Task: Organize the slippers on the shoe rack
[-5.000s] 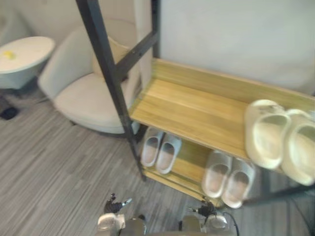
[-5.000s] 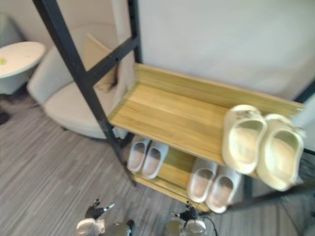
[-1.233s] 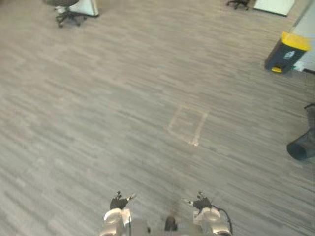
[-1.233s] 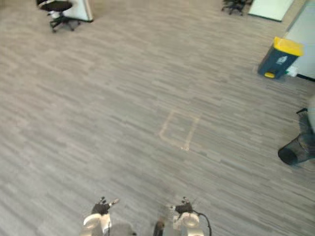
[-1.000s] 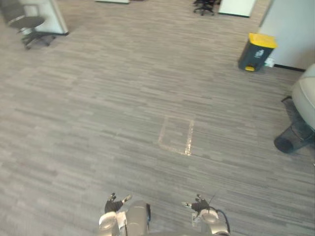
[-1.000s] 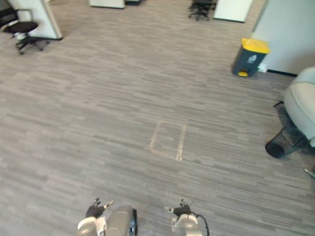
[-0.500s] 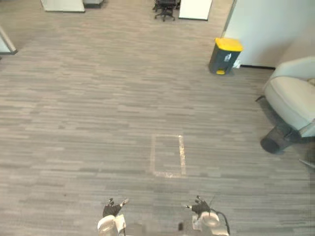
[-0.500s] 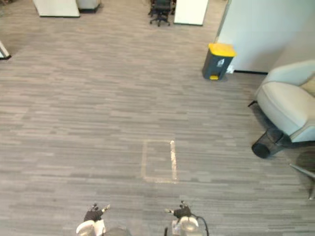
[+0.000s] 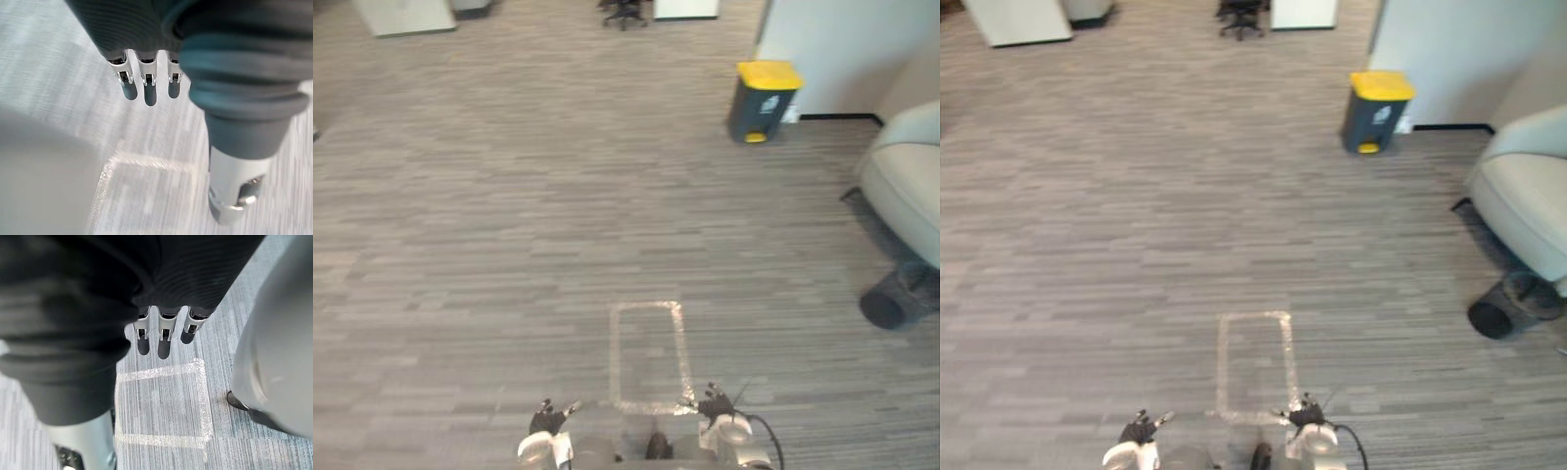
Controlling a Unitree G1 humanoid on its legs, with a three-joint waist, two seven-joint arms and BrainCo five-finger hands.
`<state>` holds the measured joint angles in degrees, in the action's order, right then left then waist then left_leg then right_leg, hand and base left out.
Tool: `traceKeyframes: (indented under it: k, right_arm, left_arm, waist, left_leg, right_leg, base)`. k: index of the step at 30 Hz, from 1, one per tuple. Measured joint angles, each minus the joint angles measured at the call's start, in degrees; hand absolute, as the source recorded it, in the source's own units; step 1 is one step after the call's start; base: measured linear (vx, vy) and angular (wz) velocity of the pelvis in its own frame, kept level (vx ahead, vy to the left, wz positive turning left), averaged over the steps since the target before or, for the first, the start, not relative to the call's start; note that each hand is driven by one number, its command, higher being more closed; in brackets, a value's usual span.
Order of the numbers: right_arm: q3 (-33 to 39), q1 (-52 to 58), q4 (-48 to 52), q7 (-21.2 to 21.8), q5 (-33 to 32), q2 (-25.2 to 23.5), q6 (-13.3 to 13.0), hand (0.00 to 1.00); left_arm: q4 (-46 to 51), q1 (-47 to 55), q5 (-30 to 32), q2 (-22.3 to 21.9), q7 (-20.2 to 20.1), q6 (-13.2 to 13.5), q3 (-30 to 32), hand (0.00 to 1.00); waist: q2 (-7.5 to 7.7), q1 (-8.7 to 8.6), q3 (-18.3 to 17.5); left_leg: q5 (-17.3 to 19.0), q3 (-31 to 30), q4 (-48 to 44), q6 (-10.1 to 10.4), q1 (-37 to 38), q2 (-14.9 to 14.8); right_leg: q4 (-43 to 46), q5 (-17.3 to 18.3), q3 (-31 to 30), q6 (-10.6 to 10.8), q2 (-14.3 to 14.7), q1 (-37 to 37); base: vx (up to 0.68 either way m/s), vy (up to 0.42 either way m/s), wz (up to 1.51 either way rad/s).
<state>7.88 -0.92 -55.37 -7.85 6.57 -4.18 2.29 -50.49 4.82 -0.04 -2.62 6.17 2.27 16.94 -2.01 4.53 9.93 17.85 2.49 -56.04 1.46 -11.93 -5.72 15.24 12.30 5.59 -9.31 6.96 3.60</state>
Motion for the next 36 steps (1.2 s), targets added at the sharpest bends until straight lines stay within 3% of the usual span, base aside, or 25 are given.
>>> traceKeyframes:
  k: [1,3,5,7,9,11,12,13,14,16,17,19,20,21,23,25,27,28,29,30,31,35,36]
  right_arm:
    - [0.1,0.0,0.0,-0.1,0.0,0.0,0.1,0.00]
    - [0.2,-0.1,0.2,-0.2,0.0,0.0,0.1,0.00]
    - [0.1,0.3,0.2,-0.3,0.0,0.0,0.4,0.00]
    - [-0.9,1.0,-0.2,-0.1,0.0,0.1,0.6,0.00]
    - [-1.3,1.7,0.0,0.0,0.0,0.1,0.5,0.00]
    - [-1.4,1.7,0.4,0.0,0.1,0.2,0.5,0.00]
    - [-1.3,1.8,0.3,0.1,0.2,0.3,0.5,0.00]
    - [-1.3,1.8,0.3,0.2,0.2,0.3,0.4,0.00]
    - [-1.3,1.8,0.3,0.2,0.2,0.3,0.5,0.00]
    - [-1.3,1.0,0.5,0.4,0.3,0.3,0.0,0.00]
    - [-1.3,0.9,0.4,0.4,0.4,0.2,0.0,0.00]
    - [-0.5,1.2,0.0,0.4,1.0,0.4,-0.2,0.00]
    - [-0.1,1.2,0.0,0.5,1.3,0.5,-0.2,0.00]
    - [1.0,1.2,-0.1,0.4,2.3,0.6,-0.3,0.00]
    - [2.3,1.1,-0.1,0.5,2.4,0.7,-0.6,0.00]
    - [3.2,1.1,-0.2,0.4,2.4,0.7,-0.7,0.00]
    - [2.7,1.0,-0.4,0.5,2.3,1.1,-0.7,0.00]
    - [2.5,1.1,-0.5,0.4,2.2,1.3,-0.7,0.00]
    - [2.1,1.2,-0.7,0.4,2.1,1.5,-0.5,0.00]
    - [1.8,1.0,-0.8,0.4,1.8,1.3,-0.5,0.00]
    - [1.8,1.0,-0.8,0.4,1.8,1.4,-0.5,0.00]
    - [1.8,1.1,-0.8,-0.3,0.6,2.0,-0.3,0.00]
    - [1.7,1.3,-0.8,-0.3,0.1,2.0,-0.1,0.00]
  left_arm:
    - [0.4,0.1,-0.1,0.0,0.0,0.1,0.0,0.00]
    - [0.3,-0.2,-0.1,-0.2,0.0,0.5,0.1,0.00]
    - [0.2,-0.2,-0.3,-0.3,0.1,1.1,0.1,0.00]
    - [0.2,0.2,-0.6,-0.1,0.1,1.2,0.1,0.00]
    - [0.2,0.3,-0.7,0.4,0.1,1.3,0.2,0.00]
    - [-0.1,0.3,-0.6,0.8,0.1,1.2,0.2,0.00]
    - [-1.0,-0.3,-0.7,1.1,0.1,1.1,0.2,0.00]
    - [-1.5,-0.8,-0.7,1.2,0.1,1.1,0.2,0.00]
    - [-2.0,-1.0,-0.7,1.2,0.1,1.1,0.1,0.00]
    - [-3.4,-1.7,-0.7,1.6,0.1,0.7,0.1,0.00]
    - [-3.6,-1.7,-0.7,1.6,0.1,0.7,0.1,0.00]
    - [-4.0,-1.8,-0.7,2.0,0.1,0.7,0.0,0.00]
    - [-4.3,-1.7,-0.8,2.1,0.1,0.7,-0.1,0.00]
    - [-4.7,-1.4,-0.7,2.5,0.0,0.7,-0.8,0.00]
    - [-5.2,-1.3,-0.3,3.0,-0.2,0.6,-1.9,0.00]
    - [-5.0,-0.7,-0.1,2.5,-0.3,0.4,-2.4,0.00]
    - [-2.9,-0.7,0.0,1.4,-0.4,0.2,-2.0,0.00]
    - [-2.9,-0.7,0.0,1.3,-0.4,0.2,-1.9,0.00]
    - [-2.7,-0.5,0.0,1.0,-0.4,0.2,-1.5,0.00]
    - [-2.3,0.0,0.0,0.7,-0.4,0.1,-1.4,0.00]
    - [-2.1,0.0,0.0,0.6,-0.4,0.1,-1.3,0.00]
    - [-1.1,0.1,0.0,-0.1,-0.2,0.3,-1.1,0.00]
    - [-1.2,0.2,-0.1,-0.3,-0.2,0.4,-1.3,0.00]
  waist:
    - [0.11,0.16,0.0]
    - [0.53,0.67,0.3]
    - [0.35,0.82,0.3]
    - [0.70,1.21,-0.6]
    - [2.26,1.91,-1.6]
    - [2.68,1.84,-1.6]
    - [3.00,1.88,-1.1]
    - [2.89,1.94,-0.7]
    - [2.80,1.93,-0.7]
    - [2.47,1.72,-0.4]
    - [2.25,1.73,-0.3]
    - [2.79,1.67,-0.4]
    - [2.82,1.63,-0.4]
    - [3.00,1.44,-0.6]
    - [3.34,0.28,-1.0]
    - [2.13,0.10,-1.7]
    - [0.37,0.13,-1.4]
    - [-0.04,0.17,-1.6]
    - [-0.27,0.71,-1.5]
    - [-0.60,1.27,-1.7]
    - [-0.66,1.27,-1.7]
    - [-0.04,1.29,-1.5]
    - [-0.20,1.48,-1.8]
  left_leg:
    - [0.9,-0.5,3.6,0.1,-0.9,0.0]
    - [0.3,-5.2,19.2,0.6,-3.3,1.9]
    - [-4.9,-9.7,28.4,0.9,-4.4,3.3]
    - [-7.7,-8.0,25.8,1.3,-3.9,3.8]
    - [-5.0,-4.1,24.4,0.2,-3.5,4.1]
    - [-3.0,-0.9,24.1,-1.5,-1.7,4.2]
    - [-1.0,3.3,24.6,-3.2,1.8,4.1]
    - [-0.3,5.2,25.5,-3.7,4.1,3.9]
    - [-0.1,6.0,25.9,-3.8,4.8,3.7]
    - [0.4,10.3,30.4,-4.0,10.1,2.1]
    - [0.4,11.1,31.1,-4.0,11.0,1.7]
    - [0.4,14.6,35.5,-3.6,15.8,1.0]
    - [0.4,15.1,36.0,-3.3,16.3,1.0]
    - [0.6,16.1,37.2,-2.6,17.3,1.4]
    - [1.4,15.7,37.5,-1.3,18.3,2.0]
    - [1.5,15.1,36.0,-0.6,18.3,0.8]
    - [0.6,12.9,18.3,0.4,11.9,-3.0]
    - [-0.3,12.1,15.0,0.3,10.7,-3.7]
    - [-2.8,9.3,5.4,-0.1,7.1,-5.1]
    - [-0.9,7.1,4.0,-0.2,6.0,-4.8]
    - [-0.4,6.7,4.2,-0.1,5.6,-4.7]
    - [1.8,-5.3,18.2,1.2,2.6,-0.9]
    - [0.4,-13.8,26.8,1.7,3.6,1.3]
  right_leg:
    - [-0.7,0.0,-1.6,0.3,-0.1,1.4]
    - [-3.0,1.4,-6.5,3.2,-1.5,5.0]
    - [-3.6,3.9,-9.5,5.3,-2.5,7.4]
    - [-2.2,7.0,-13.0,7.1,-3.9,8.4]
    - [1.5,7.8,-16.3,8.4,-5.8,7.0]
    - [7.8,8.0,-17.1,10.0,-7.0,4.2]
    - [17.6,7.9,-15.9,13.3,-8.5,0.6]
    - [22.7,8.1,-13.8,13.8,-9.3,-1.7]
    - [24.4,8.3,-12.5,13.7,-9.8,-2.9]
    - [28.2,9.3,-0.1,12.4,-12.1,-9.4]
    - [27.3,9.3,1.7,12.3,-12.2,-9.7]
    - [18.7,8.1,11.9,11.3,-12.8,-10.8]
    - [17.3,7.5,13.1,11.2,-12.9,-10.8]
    - [12.1,4.3,16.2,9.6,-13.2,-10.9]
    - [7.1,-2.4,15.6,6.5,-12.4,-10.6]
    - [4.4,-2.7,16.1,6.5,-10.9,-9.1]
    - [1.5,-2.3,15.4,5.8,-8.3,-5.7]
    - [1.1,-2.2,14.9,5.7,-7.7,-4.9]
    - [0.5,-1.9,12.7,5.0,-6.7,-2.8]
    - [0.2,-1.5,9.5,4.5,-6.1,-1.5]
    - [0.2,-1.4,8.8,4.5,-6.0,-1.3]
    - [-0.5,-1.3,0.2,5.8,-5.9,-0.6]
    - [0.3,-0.7,-2.9,7.5,-5.8,-1.6]
  base:
    - [0.52,0.171,-1.40]
    - [0.51,0.256,-1.22]
    - [0.38,0.251,-0.73]
    - [0.40,0.313,-0.63]
    - [0.47,0.356,-0.86]
    - [0.43,0.357,-0.99]
    - [0.30,0.283,-1.07]
    - [0.27,0.265,-1.14]
    - [0.16,0.191,-1.02]
    - [0.17,0.204,-0.97]
    - [0.14,0.121,-0.77]
    - [0.11,0.067,-0.69]
    - [0.13,0.057,-0.55]
    - [0.15,0.003,-0.31]
    - [0.20,-0.037,-0.05]
    - [0.27,-0.078,0.10]
    - [0.27,-0.098,-0.17]
    - [0.27,-0.050,-0.70]
    - [0.35,0.025,-1.17]
    - [0.30,0.038,-1.22]
    - [0.29,0.087,-1.45]
    - [0.18,0.137,-1.09]
    - [0.14,0.254,-0.77]
